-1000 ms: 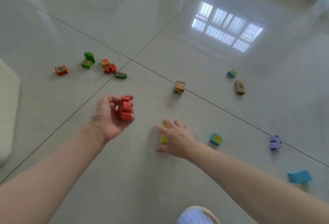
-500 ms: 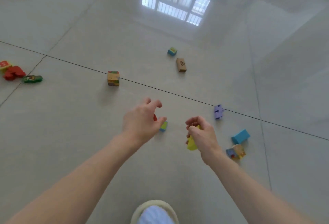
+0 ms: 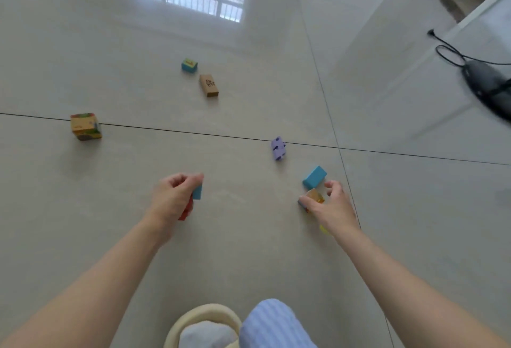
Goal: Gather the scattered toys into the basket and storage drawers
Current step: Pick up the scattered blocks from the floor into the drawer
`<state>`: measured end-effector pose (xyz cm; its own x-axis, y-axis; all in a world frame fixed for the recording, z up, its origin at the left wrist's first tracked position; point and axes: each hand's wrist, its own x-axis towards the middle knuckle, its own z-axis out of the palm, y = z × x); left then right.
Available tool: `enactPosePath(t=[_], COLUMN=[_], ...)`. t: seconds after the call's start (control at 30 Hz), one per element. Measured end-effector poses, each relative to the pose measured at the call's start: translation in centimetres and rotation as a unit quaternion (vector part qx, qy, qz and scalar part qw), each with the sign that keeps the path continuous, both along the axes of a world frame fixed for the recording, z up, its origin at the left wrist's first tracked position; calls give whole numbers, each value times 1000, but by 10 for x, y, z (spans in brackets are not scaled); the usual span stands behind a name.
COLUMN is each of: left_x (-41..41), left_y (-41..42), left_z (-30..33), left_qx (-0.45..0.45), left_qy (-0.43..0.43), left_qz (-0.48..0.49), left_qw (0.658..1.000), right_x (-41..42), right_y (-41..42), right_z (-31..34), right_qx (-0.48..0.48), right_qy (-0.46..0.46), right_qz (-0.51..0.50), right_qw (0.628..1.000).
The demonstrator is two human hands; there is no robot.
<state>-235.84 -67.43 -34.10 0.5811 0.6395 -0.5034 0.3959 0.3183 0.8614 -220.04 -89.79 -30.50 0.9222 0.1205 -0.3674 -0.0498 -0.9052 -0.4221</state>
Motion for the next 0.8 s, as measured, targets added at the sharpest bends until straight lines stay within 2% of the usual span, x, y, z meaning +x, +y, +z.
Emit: enactPosePath(t=[0.03,0.1,0.17,0.2,0.23,0.3,0.37,0.47,0.53,0.6,0.8], left_x=[-3,-12,-20,-29,-32,-52,-75,-124,-150,-184,-311], left_y=[3,14,25,33,35,46,54,63,66,79,118], left_z=[9,29,50,61,68,85,99,115,126,140,177], left_qx=[-84,-173,-210,-213,-223,-219,-206,-194,-200,-189,-88], left_qy=[-46,-111,-147,-155,-164,-175,-184,-223,-258,-303,-375], left_qz=[39,93,110,116,112,126,151,226,290,371,548], left_qw=[995,974,960,958,954,951,949,928,899,857,743], right_x=[1,-1,-3,-7,-8,-21,-38,-79,-111,-155,-303], right_y=[2,10,16,26,27,54,89,151,188,228,329], right_z=[-3,-9,-13,-14,-13,-5,13,39,57,77,130], right_qx=[-19,-69,-114,-105,-64,111,245,332,341,325,285], right_qy=[2,-5,-43,-58,-51,32,139,291,358,402,493], right_qz=[7,32,45,44,29,2,-1,25,71,154,345], right_qw=[1000,997,992,992,996,993,959,897,866,842,746])
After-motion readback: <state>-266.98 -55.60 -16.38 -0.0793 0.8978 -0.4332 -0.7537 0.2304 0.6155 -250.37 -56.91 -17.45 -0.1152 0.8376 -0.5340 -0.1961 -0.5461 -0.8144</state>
